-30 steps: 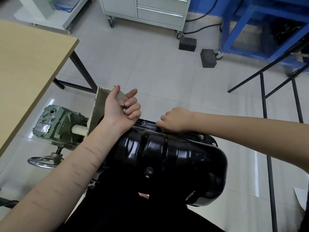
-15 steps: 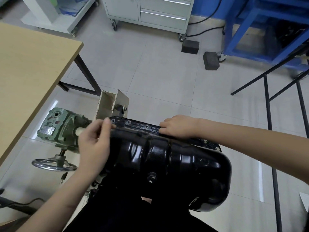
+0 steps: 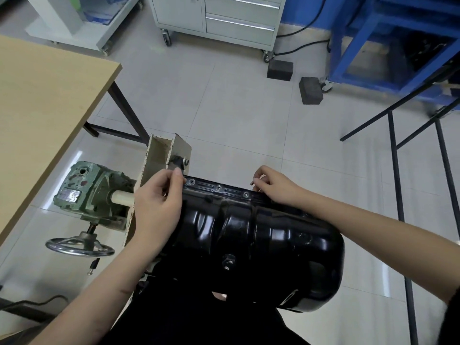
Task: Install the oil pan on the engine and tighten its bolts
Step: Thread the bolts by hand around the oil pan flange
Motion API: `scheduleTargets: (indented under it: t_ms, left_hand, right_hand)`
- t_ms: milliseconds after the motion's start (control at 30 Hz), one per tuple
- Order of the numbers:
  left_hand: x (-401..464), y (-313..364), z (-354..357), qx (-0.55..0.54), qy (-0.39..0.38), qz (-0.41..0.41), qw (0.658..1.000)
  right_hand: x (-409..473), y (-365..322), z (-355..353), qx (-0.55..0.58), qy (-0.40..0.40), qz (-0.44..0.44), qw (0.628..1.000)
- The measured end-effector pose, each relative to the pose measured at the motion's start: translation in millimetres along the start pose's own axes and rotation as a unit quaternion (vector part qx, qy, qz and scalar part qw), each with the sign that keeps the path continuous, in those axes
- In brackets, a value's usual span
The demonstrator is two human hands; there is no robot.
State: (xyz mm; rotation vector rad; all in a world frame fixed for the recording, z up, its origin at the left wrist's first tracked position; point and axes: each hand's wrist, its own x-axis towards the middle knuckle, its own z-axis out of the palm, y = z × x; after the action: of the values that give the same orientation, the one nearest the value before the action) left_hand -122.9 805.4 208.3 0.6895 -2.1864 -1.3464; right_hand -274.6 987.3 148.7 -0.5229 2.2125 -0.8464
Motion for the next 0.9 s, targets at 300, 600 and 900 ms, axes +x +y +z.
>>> scheduleTargets:
  t_ms: [300, 600, 900]
  left_hand:
    - [0, 4, 0, 0.104, -0.013, 0.025, 0.994]
    - [2, 4, -1, 0.118, -0.034, 0.036, 0.992]
    - [9, 12, 4, 0.071, -0.082, 0.06, 0.992]
  right_hand:
    - [2, -16, -2, -0.003, -0.004, 0.017, 1.0]
    - [1, -17, -1, 0.009, 0.013, 0.041, 0.999]
    - [6, -12, -2, -0.016, 0.003, 0.027, 0.999]
